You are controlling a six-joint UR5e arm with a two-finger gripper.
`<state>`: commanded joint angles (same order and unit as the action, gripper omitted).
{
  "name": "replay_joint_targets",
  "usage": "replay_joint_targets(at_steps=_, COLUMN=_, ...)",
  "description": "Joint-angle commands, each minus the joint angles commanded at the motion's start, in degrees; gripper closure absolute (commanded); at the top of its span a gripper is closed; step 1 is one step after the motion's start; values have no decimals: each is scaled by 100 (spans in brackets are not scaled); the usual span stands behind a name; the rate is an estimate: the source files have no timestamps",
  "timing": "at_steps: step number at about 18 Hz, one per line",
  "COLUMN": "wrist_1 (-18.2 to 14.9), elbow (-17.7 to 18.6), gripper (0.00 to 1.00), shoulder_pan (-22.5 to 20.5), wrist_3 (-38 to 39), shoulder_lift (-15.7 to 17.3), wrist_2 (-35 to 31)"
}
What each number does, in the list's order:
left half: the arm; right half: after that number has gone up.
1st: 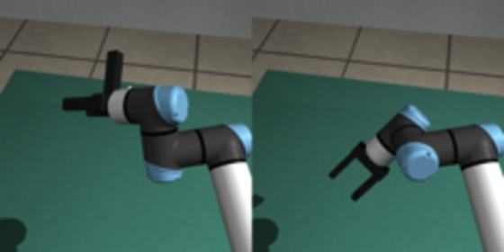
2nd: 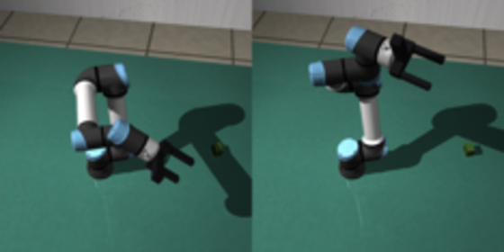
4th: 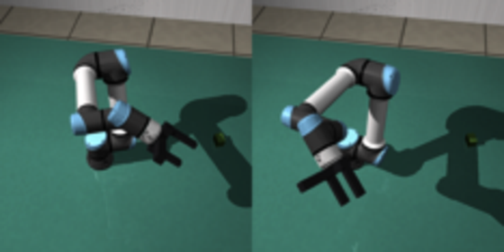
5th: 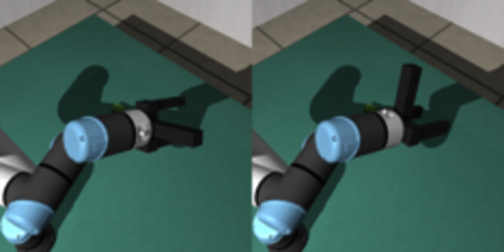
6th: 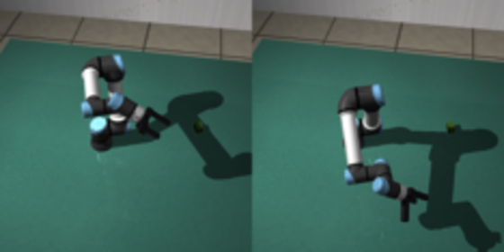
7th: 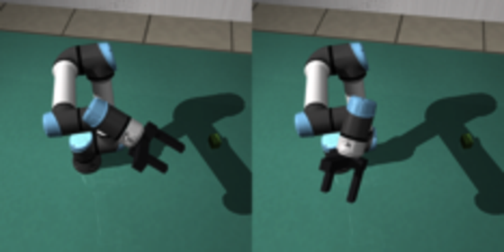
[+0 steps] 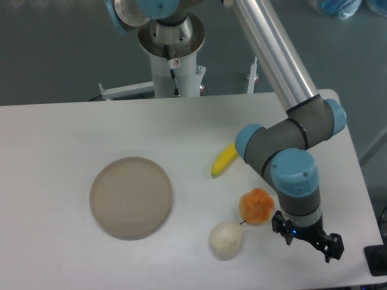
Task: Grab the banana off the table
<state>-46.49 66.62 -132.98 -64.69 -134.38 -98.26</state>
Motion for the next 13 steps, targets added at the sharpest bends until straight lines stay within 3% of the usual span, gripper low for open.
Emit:
replay_joint_targets(at_steps=9, wrist_1=-35, elbow=140, gripper=0, shoulder_pan=-44, wrist_3=0, shoulder_lift=166, wrist_2=18)
replay_joint_targets(at_steps=13, wrist_1=-149, elbow=746, gripper=0, shoulder_pan=-141, wrist_3=-61, shoulder_lift=702, wrist_2=53)
